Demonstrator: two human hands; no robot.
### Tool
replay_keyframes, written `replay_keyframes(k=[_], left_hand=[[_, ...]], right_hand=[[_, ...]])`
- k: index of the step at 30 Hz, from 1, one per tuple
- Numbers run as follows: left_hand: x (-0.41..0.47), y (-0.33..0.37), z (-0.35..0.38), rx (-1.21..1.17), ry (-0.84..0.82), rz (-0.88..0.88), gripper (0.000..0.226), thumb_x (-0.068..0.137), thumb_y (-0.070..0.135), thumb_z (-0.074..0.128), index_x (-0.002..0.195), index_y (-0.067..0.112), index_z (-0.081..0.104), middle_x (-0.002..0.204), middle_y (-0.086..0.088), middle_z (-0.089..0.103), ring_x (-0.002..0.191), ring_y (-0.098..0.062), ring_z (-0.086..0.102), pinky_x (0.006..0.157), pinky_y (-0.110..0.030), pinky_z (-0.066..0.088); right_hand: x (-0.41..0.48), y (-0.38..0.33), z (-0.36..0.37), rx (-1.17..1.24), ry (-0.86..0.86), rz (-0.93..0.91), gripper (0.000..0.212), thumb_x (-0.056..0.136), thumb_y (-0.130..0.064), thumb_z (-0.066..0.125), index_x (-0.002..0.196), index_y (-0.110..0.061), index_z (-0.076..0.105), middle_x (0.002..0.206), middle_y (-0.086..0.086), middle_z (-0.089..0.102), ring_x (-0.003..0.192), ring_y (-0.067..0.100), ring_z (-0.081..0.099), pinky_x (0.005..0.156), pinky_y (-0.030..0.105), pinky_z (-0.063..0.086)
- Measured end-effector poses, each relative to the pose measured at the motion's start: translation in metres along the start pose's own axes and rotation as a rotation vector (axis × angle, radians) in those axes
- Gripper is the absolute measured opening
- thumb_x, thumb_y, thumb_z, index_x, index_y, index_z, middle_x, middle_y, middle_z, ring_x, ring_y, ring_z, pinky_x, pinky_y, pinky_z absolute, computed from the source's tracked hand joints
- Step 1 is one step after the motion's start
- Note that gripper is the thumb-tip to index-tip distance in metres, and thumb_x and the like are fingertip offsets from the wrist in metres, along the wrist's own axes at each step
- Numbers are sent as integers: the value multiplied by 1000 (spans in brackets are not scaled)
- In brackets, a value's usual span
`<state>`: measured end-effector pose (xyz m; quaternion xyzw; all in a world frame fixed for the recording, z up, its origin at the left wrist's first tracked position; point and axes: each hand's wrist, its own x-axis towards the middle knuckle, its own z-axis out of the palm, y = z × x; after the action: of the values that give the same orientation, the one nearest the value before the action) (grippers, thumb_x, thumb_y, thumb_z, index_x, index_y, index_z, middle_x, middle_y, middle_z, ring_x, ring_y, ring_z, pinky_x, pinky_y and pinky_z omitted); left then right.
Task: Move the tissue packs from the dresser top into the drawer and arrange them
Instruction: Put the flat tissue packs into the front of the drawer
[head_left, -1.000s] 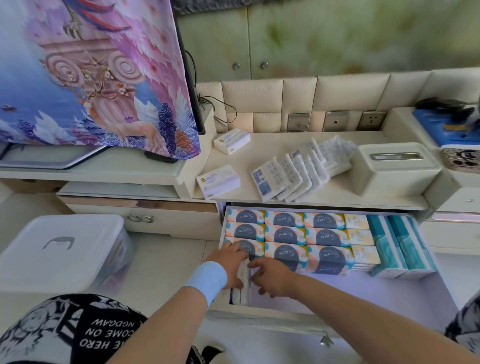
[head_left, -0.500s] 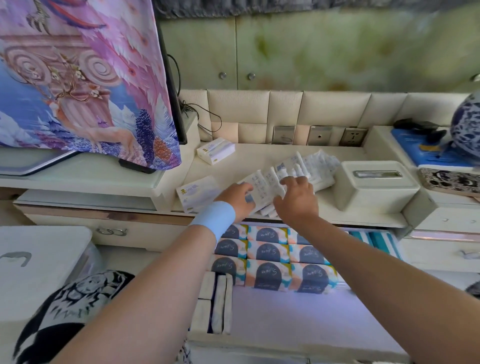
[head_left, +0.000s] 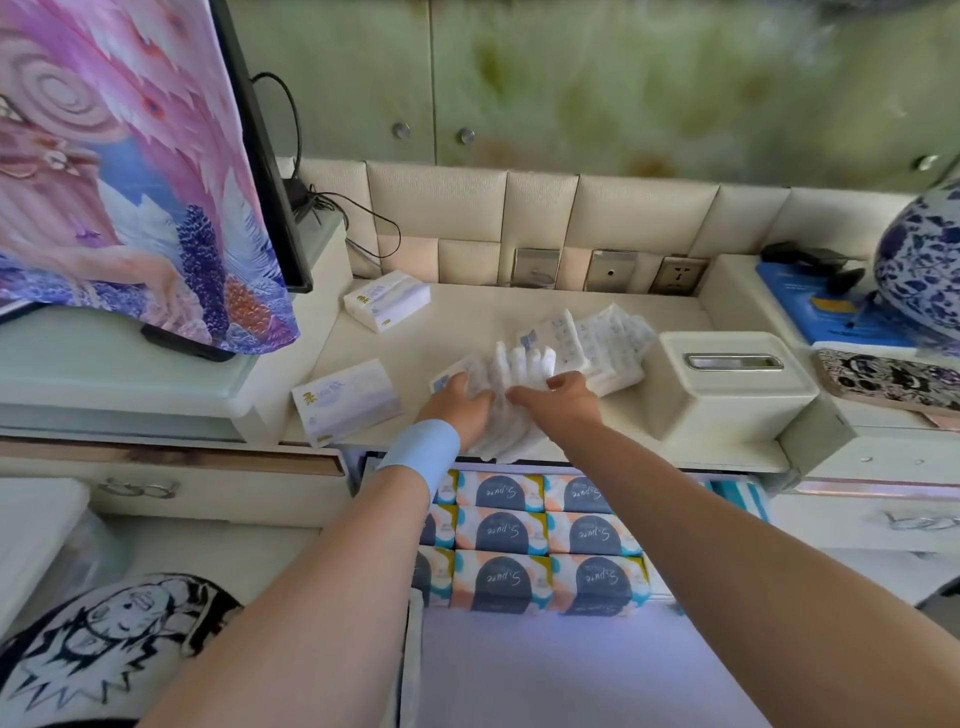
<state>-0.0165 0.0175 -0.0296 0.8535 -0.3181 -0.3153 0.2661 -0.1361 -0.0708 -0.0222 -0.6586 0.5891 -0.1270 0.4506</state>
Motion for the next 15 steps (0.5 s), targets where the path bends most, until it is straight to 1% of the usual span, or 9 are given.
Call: replay_keyframes(k=[2, 3, 5, 6, 8, 9, 11, 12, 15], left_hand=[[-2, 0, -3, -69, 15, -8, 65, 97, 54, 39, 154, 29, 22, 154, -4, 39, 135, -31, 43, 106, -40, 37], [-4, 0, -4, -113, 27, -6, 68, 95, 57, 41, 154, 28, 24, 155, -3, 37, 136, -30, 42, 106, -40, 37], [-9, -2, -8, -180, 43, -4, 75, 91, 62, 48, 153, 26, 27, 156, -2, 37, 136, -29, 42, 107, -41, 38], [-11, -4, -10, -203, 42, -9, 80, 88, 64, 52, 153, 25, 28, 155, -2, 37, 136, -29, 42, 107, -41, 39], [-19, -6, -14, -209, 16, -23, 89, 81, 67, 61, 152, 23, 29, 153, -3, 40, 134, -30, 44, 104, -40, 40], [-23, -8, -14, -195, -5, -23, 90, 76, 68, 65, 149, 23, 35, 148, -3, 46, 129, -29, 49, 101, -38, 43], [-31, -12, -10, -164, -33, -13, 77, 70, 64, 73, 133, 24, 52, 129, -2, 62, 110, -25, 61, 92, -36, 50], [-37, -15, -7, -165, -37, -6, 68, 71, 58, 76, 126, 25, 56, 121, -1, 65, 103, -23, 63, 89, -36, 52], [-54, -23, -2, -229, -71, -2, 55, 75, 45, 78, 122, 24, 57, 115, 0, 66, 102, -21, 64, 90, -37, 53]], right_hand=[[-3, 2, 7, 166, -52, -2, 66, 76, -47, 77, 126, -18, 45, 116, 5, 56, 93, 18, 59, 82, 37, 56], [-5, 3, 11, 234, -84, -3, 65, 76, -46, 79, 124, -17, 45, 112, 4, 57, 91, 17, 59, 79, 37, 57], [-9, 7, 16, 361, -157, 27, 66, 74, -44, 80, 123, -13, 50, 111, 6, 62, 94, 22, 65, 77, 38, 58], [-10, 10, 18, 434, -195, 60, 61, 75, -41, 80, 121, -10, 55, 110, 8, 66, 95, 25, 68, 79, 40, 59], [-20, 15, 19, 550, -264, 122, 36, 83, -30, 74, 111, -11, 62, 104, 12, 70, 95, 30, 69, 86, 47, 58], [-24, 18, 18, 563, -286, 136, 28, 85, -27, 71, 108, -13, 64, 104, 12, 71, 96, 31, 68, 89, 49, 56], [-31, 25, 18, 537, -317, 112, 29, 85, -25, 69, 112, -14, 65, 104, 12, 72, 98, 31, 69, 93, 50, 55], [-35, 27, 16, 516, -330, 94, 32, 85, -24, 69, 115, -14, 66, 103, 11, 73, 97, 31, 70, 93, 50, 55], [-51, 31, 5, 465, -372, 52, 21, 88, -22, 69, 109, -17, 66, 99, 8, 72, 92, 27, 70, 82, 42, 58]])
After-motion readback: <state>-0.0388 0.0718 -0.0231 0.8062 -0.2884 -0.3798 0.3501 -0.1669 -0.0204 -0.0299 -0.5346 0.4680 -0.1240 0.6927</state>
